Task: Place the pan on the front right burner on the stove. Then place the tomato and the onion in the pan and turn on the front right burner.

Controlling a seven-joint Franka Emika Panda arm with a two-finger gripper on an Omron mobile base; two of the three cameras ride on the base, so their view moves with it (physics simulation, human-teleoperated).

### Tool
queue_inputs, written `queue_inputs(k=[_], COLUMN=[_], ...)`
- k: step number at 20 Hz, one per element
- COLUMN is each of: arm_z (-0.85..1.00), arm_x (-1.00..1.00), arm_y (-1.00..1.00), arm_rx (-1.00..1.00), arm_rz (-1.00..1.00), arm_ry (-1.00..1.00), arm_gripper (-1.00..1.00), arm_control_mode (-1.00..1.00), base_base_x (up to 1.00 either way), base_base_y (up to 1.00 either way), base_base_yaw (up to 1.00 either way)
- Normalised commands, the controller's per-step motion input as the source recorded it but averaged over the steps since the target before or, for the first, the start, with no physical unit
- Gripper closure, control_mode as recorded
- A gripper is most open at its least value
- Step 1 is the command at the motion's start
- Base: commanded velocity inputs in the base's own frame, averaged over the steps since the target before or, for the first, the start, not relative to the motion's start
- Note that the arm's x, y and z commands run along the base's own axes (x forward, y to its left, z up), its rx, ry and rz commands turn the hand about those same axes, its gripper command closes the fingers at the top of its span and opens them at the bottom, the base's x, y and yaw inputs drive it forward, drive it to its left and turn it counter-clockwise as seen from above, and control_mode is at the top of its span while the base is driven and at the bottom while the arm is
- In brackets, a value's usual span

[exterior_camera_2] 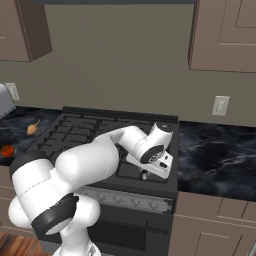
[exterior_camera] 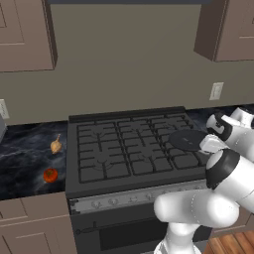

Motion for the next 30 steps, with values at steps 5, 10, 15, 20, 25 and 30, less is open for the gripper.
queue_inputs(k=[5,10,15,20,25,30], arm_z=[0.0,-0.01,0.0,0.0,0.25,0.2], arm_x=[0.0,0.0,0.0,-0.03,-0.18,-0.06], arm_y=[0.0,0.0,0.0,0.0,0.03,0.52], arm_rx=[0.0,0.0,0.0,0.0,0.0,-0.07], arm_rz=[0.0,0.0,0.0,0.0,0.0,0.0], arm_ry=[0.01,0.0,0.0,0.0,0.0,0.0], arm_gripper=[1.0,-1.0,-1.0,-1.0,-1.0,-1.0], arm_control_mode=[-1.0,-1.0,-1.0,-1.0,-1.0,-1.0], base_base_x=[0.0,0.0,0.0,0.0,0.0,0.0], base_base_y=[0.0,0.0,0.0,0.0,0.0,0.0], base_base_yaw=[0.0,0.0,0.0,0.0,0.0,0.0])
